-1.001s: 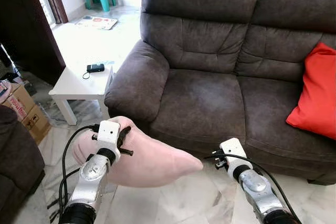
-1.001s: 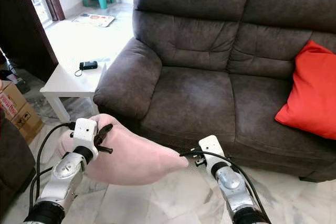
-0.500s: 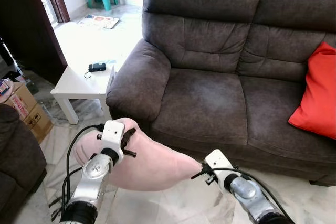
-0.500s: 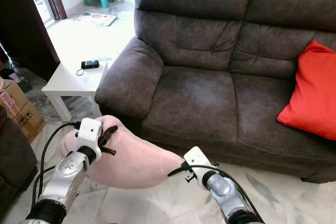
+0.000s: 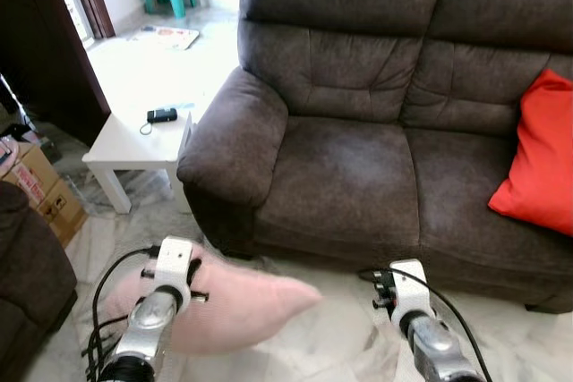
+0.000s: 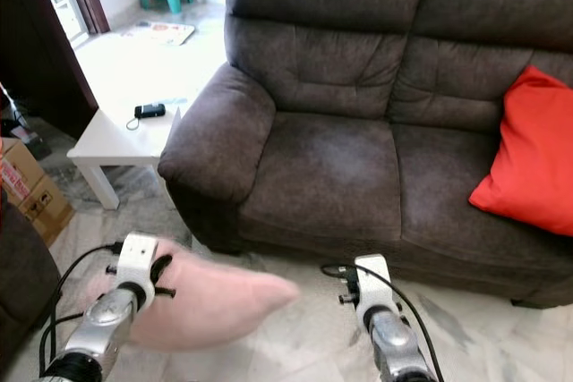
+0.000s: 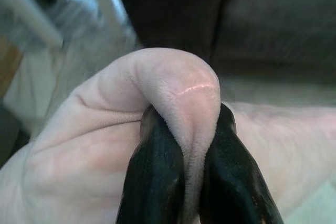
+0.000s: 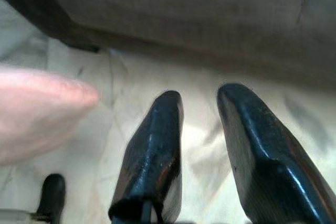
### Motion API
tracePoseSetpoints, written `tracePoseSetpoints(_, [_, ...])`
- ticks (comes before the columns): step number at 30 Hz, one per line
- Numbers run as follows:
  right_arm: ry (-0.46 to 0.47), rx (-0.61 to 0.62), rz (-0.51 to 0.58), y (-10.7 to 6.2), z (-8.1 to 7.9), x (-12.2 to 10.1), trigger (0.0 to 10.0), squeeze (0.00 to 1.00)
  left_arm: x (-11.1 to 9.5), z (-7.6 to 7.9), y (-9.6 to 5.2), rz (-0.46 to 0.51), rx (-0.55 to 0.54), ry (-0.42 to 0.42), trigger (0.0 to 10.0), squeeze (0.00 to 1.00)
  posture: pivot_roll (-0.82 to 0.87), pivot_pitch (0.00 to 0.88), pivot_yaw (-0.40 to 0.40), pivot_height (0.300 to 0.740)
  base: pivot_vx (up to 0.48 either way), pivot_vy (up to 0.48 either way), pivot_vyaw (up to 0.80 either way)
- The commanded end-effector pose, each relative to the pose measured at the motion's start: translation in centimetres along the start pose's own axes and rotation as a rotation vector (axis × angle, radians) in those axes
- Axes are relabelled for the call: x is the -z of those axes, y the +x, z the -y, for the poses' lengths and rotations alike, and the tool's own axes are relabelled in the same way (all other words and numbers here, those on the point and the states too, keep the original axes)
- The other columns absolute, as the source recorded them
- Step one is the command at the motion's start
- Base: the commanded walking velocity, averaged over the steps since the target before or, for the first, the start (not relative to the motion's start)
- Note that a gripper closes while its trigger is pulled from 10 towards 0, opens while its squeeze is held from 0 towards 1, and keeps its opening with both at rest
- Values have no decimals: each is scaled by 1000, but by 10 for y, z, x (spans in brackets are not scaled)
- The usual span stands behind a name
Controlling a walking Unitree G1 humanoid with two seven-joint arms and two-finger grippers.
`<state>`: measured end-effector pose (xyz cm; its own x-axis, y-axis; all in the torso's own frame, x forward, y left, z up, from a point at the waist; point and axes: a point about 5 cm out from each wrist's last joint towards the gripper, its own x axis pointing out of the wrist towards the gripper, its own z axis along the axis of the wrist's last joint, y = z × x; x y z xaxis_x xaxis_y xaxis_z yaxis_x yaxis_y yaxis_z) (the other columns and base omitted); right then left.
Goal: Move the pillow to the sofa from floor
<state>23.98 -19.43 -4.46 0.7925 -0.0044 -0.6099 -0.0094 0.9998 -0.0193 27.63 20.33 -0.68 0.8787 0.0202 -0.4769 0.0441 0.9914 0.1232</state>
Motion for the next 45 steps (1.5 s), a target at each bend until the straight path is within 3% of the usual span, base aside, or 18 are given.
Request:
tracePoseSetpoints(1, [48, 25, -22, -2, 2, 7, 10000, 0, -2, -3, 1, 13, -27, -21, 10000, 0, 56, 0, -37, 740, 0, 0, 0])
tracePoseSetpoints(8, [136, 69, -90, -5, 2, 21, 10000, 0, 29, -10, -6, -131, -97, -47, 10000, 0, 64, 0, -37, 740, 0, 0, 0])
tracePoseSetpoints(15, [155, 62, -109, -5, -2, 24, 10000, 0, 40, -19, -11, -189, -151, -60, 10000, 0, 85, 0, -50, 740, 0, 0, 0])
tracePoseSetpoints(22, [130, 52, -104, -4, 2, 21, 10000, 0, 42, -21, -13, -177, -184, -89, 10000, 0, 131, 0, -100, 740, 0, 0, 0])
tracePoseSetpoints(25, [113, 51, -102, -4, 4, 20, 10000, 0, 45, -22, -14, -180, -190, -92, 10000, 0, 94, 0, -83, 740, 0, 0, 0])
tracePoseSetpoints(27, [134, 87, -100, -7, 16, 21, 10000, 0, 47, -20, -15, -185, -186, -84, 10000, 0, 89, 0, -81, 740, 0, 0, 0])
tracePoseSetpoints(31, [139, 101, -104, -11, 26, 26, 10000, 0, 50, -21, -17, -187, -186, -74, 10000, 0, 80, 0, -73, 740, 0, 0, 0])
tracePoseSetpoints(37, [124, 107, -96, -11, 25, 26, 10000, 0, 44, -24, -16, -150, -186, -63, 10000, 0, 32, 0, -36, 740, 0, 0, 0])
tracePoseSetpoints(45, [100, 98, -86, -11, 26, 26, 10000, 0, 26, -28, -8, -83, -195, -55, 10000, 0, 92, 0, -69, 740, 0, 0, 0])
